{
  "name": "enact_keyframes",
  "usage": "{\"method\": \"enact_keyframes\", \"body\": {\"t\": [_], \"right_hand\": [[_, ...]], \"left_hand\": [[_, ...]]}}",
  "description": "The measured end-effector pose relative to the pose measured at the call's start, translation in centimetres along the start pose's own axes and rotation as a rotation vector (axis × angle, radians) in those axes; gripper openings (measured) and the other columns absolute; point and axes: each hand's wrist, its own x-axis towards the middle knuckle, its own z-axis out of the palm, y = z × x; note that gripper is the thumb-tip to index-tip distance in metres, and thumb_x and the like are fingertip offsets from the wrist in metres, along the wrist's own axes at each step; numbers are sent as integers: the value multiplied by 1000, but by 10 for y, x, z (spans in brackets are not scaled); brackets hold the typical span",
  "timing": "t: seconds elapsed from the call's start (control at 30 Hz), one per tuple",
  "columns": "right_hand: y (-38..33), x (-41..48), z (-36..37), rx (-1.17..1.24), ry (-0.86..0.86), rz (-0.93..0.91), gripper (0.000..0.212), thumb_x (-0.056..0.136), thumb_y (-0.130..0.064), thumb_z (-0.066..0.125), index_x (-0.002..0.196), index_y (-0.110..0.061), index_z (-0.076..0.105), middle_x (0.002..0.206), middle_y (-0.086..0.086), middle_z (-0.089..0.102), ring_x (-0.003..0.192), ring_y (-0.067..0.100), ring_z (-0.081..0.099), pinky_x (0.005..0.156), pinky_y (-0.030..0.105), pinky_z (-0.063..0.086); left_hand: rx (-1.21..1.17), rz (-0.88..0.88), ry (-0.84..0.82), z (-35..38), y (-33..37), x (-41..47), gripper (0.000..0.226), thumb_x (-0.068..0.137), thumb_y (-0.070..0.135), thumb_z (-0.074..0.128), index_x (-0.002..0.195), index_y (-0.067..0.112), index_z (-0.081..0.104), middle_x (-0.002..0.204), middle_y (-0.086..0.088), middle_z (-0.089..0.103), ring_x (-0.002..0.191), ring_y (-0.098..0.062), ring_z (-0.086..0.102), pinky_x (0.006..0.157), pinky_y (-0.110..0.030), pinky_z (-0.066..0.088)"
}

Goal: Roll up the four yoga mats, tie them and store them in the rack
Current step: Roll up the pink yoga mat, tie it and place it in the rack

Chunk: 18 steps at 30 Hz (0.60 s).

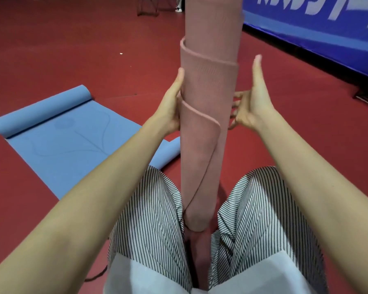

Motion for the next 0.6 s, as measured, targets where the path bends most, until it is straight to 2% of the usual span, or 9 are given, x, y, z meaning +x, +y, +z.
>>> {"method": "enact_keyframes", "body": {"t": [0.03,0.1,0.13,0.2,0.3,0.37,0.47,0.53,0.6], "right_hand": [[-1,-3,4,0,-21,49,88,78,-83,23,110,-7,55,106,15,62,96,27,58,94,49,34],[-3,-3,9,-38,-41,55,78,82,-78,30,107,-10,60,108,11,67,97,23,62,93,40,45],[-6,0,13,-61,-33,64,65,86,-71,34,93,-14,63,91,6,72,85,16,67,76,29,53],[-14,1,24,-45,-67,46,49,93,-56,37,74,-18,61,60,-1,69,57,10,67,48,16,49],[-20,5,30,-53,-32,-12,46,95,-45,32,66,-18,55,49,-4,63,42,8,61,41,12,44],[-15,4,30,-78,-36,-14,48,94,-48,31,65,-18,56,50,-3,64,43,10,62,43,11,44],[-11,6,30,-57,-10,25,50,89,-56,33,71,-20,61,67,-1,71,60,14,67,60,18,49],[-7,9,29,-8,24,44,56,81,-63,38,92,-17,68,91,3,73,77,19,70,72,27,54],[7,13,26,11,66,42,86,63,-77,50,124,-17,58,116,8,67,95,24,69,80,37,56]], "left_hand": [[-14,-35,10,1,-4,-4,67,96,63,21,131,18,56,104,-11,67,91,-18,65,72,-28,56],[-63,-52,-5,6,-1,-8,68,95,63,15,114,19,63,89,-6,74,74,-13,70,52,-25,56],[-109,-57,-21,8,2,-7,67,95,64,15,102,19,65,79,-2,75,65,-12,71,43,-25,54],[-171,-73,-17,14,12,-8,67,93,67,19,91,18,65,70,-2,73,58,-15,70,36,-26,50],[-143,-91,32,17,21,-10,70,91,70,23,88,14,65,62,-3,71,49,-17,68,31,-25,46],[-97,-104,56,17,22,-12,72,90,72,23,89,14,64,60,-3,70,47,-16,67,32,-23,46],[-127,-136,58,17,21,-12,74,88,74,22,90,12,63,58,-5,70,45,-18,66,29,-27,45],[-93,-142,59,18,20,-14,74,88,74,23,91,13,64,60,-3,70,46,-16,66,29,-26,45],[-55,-156,65,21,13,-17,73,87,75,24,96,16,66,67,-1,73,51,-13,68,33,-25,48]]}}
